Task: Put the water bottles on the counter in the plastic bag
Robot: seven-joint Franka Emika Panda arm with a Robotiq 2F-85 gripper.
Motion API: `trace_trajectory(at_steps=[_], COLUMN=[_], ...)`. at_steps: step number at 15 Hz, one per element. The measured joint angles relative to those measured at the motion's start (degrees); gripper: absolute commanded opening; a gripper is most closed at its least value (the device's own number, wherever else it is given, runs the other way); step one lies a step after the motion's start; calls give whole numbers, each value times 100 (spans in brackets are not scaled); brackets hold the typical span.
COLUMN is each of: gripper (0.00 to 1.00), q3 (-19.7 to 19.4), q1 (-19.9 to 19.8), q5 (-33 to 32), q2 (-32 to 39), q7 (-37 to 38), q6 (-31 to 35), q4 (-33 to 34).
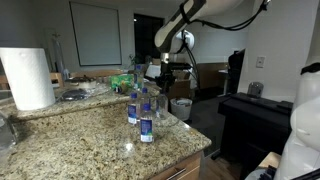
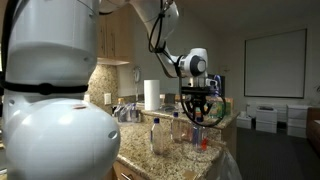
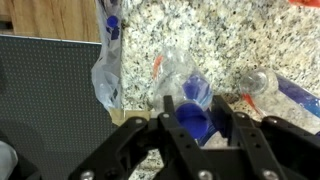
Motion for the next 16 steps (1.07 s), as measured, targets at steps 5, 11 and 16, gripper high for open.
trace_trajectory(at_steps=[5, 11, 16], gripper=[88, 39, 9], q3=[-28, -35, -70], q1=[-2, -6, -17], q5=[-13, -12, -12], q2=[105, 230, 233], q7=[0, 0, 0], q6=[121, 399, 612], q4=[1, 14, 28])
